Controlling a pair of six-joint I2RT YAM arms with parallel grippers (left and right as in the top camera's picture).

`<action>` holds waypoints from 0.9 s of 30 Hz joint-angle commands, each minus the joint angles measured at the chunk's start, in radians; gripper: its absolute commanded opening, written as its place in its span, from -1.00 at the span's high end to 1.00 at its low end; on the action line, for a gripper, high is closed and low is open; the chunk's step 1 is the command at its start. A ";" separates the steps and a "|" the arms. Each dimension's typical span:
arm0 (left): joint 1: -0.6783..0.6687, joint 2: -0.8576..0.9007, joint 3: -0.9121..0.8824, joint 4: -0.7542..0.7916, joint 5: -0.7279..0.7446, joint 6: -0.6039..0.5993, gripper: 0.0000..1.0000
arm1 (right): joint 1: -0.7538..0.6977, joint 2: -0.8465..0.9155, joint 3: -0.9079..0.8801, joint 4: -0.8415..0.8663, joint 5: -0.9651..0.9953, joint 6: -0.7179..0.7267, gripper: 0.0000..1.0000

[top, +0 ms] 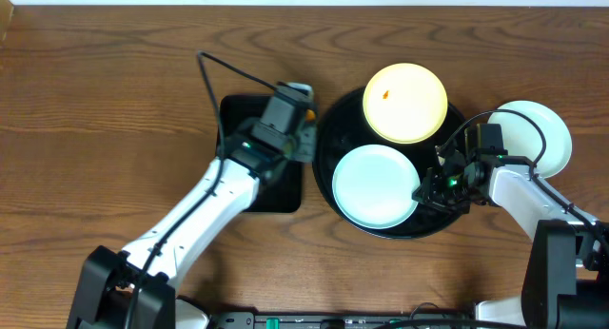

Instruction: Clean dirty plates on tray and stack at the side

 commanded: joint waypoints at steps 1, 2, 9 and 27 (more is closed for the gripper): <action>0.090 0.022 -0.018 -0.019 -0.014 0.012 0.85 | 0.010 -0.010 -0.012 0.012 0.005 0.001 0.66; 0.108 0.033 -0.019 -0.027 -0.014 0.012 0.85 | 0.010 -0.010 -0.019 0.023 0.005 0.001 0.64; 0.151 0.113 -0.019 -0.045 -0.014 0.012 0.85 | 0.059 -0.010 -0.082 0.125 -0.007 0.027 0.98; 0.151 0.141 -0.019 -0.067 -0.014 0.012 0.85 | 0.056 -0.226 0.034 0.168 0.209 -0.027 0.98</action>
